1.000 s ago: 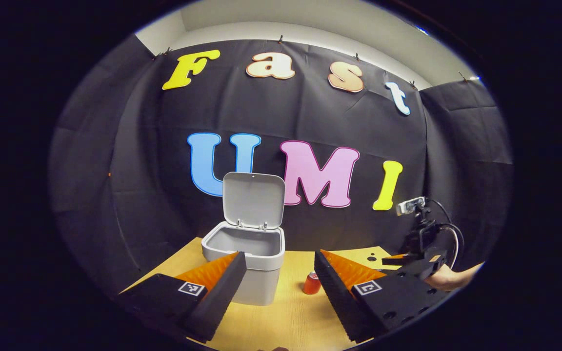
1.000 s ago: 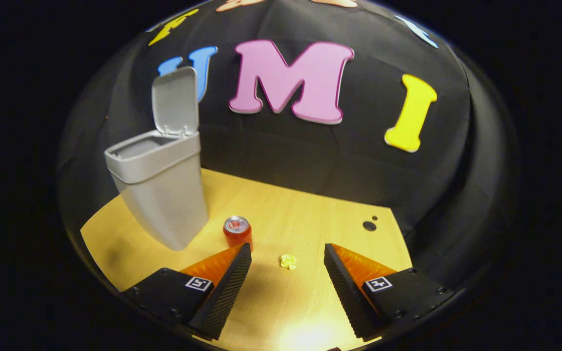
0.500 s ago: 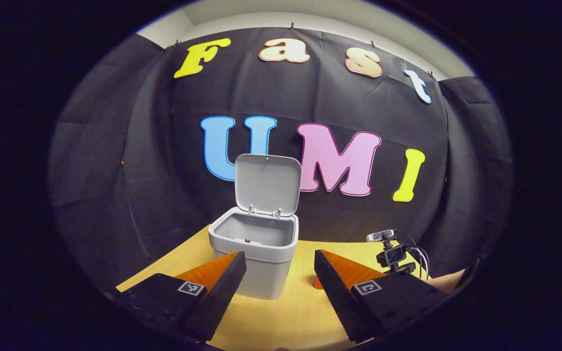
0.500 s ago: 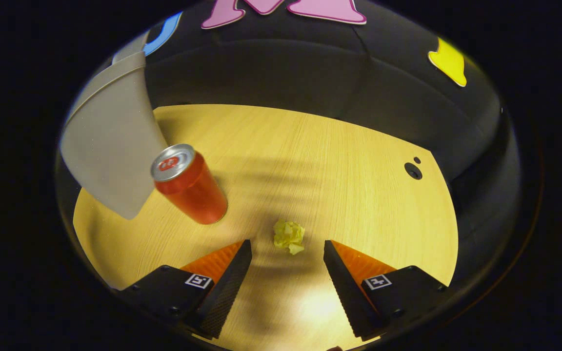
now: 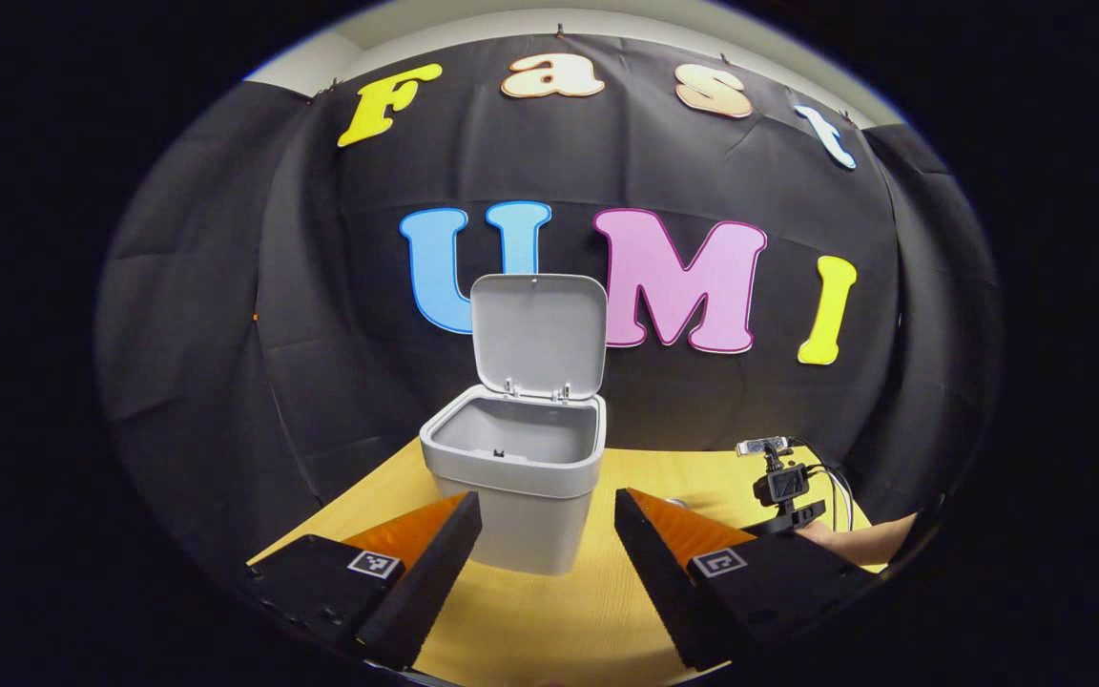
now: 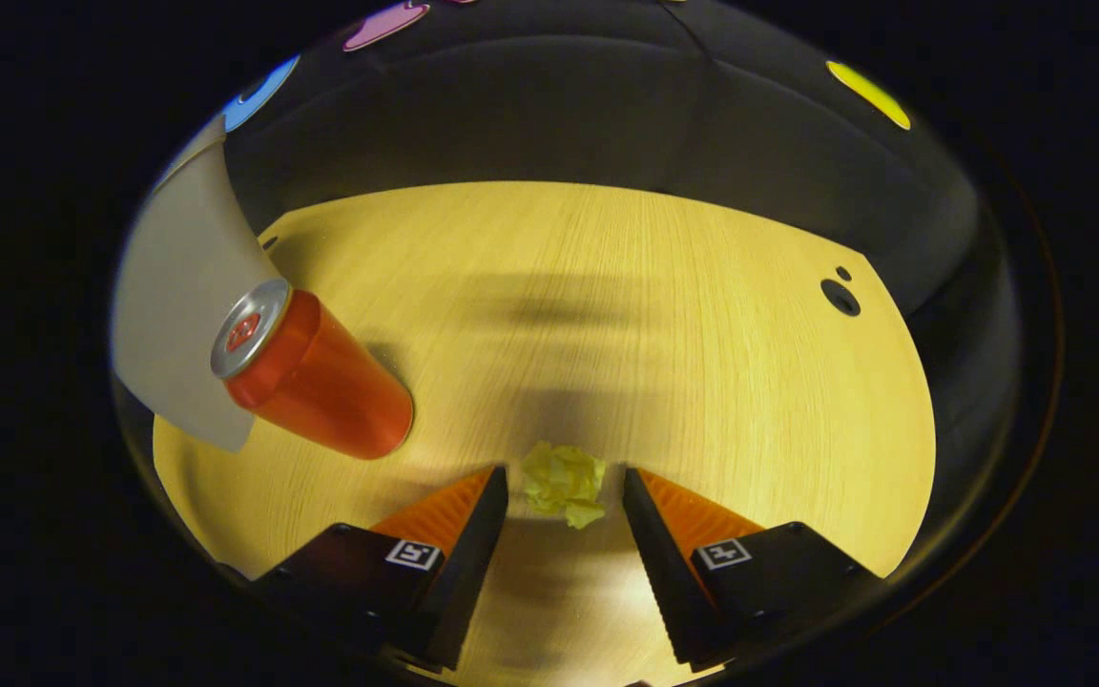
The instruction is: Press the lid of the desktop garbage bin to open it, pick up the crumpled paper on the desktop and throw it into the bin, then pick up the pop can on the desktop and drop it into the bin, and finally close the garbage bin lid.
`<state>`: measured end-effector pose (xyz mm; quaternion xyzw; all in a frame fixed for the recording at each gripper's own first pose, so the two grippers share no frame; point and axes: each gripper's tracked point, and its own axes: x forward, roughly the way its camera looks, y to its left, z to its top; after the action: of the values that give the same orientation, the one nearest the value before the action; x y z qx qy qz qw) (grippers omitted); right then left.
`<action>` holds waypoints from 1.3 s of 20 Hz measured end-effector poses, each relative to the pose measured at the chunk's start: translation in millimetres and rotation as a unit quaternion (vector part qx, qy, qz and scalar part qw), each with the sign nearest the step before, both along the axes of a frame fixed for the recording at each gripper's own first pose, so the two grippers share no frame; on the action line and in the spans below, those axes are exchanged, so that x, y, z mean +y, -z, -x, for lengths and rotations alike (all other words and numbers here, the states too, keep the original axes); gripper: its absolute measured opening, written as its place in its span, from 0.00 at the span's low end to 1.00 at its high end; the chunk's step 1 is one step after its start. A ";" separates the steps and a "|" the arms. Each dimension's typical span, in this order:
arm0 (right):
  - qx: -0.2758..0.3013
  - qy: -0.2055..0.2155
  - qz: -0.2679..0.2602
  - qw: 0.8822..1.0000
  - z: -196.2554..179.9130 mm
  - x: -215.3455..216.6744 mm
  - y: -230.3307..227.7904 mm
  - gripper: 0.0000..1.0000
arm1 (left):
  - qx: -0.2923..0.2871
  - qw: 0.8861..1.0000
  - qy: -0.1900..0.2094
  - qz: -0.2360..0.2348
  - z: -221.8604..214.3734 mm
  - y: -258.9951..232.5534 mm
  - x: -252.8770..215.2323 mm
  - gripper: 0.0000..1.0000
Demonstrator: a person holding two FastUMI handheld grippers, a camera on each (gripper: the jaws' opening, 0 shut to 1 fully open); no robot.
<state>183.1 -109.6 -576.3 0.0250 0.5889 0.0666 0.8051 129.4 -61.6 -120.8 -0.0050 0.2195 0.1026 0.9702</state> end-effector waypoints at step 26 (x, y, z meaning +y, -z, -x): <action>-0.247 0.002 -0.015 0.969 3.3 43.6 -290.7 0.41 | -0.056 0.996 0.060 0.026 12.4 -17.7 31.4 0.95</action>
<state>179.8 -66.0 -285.7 0.0214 0.3707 0.0783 0.9252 117.0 -30.3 -103.1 -0.0224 0.1669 0.0378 0.9850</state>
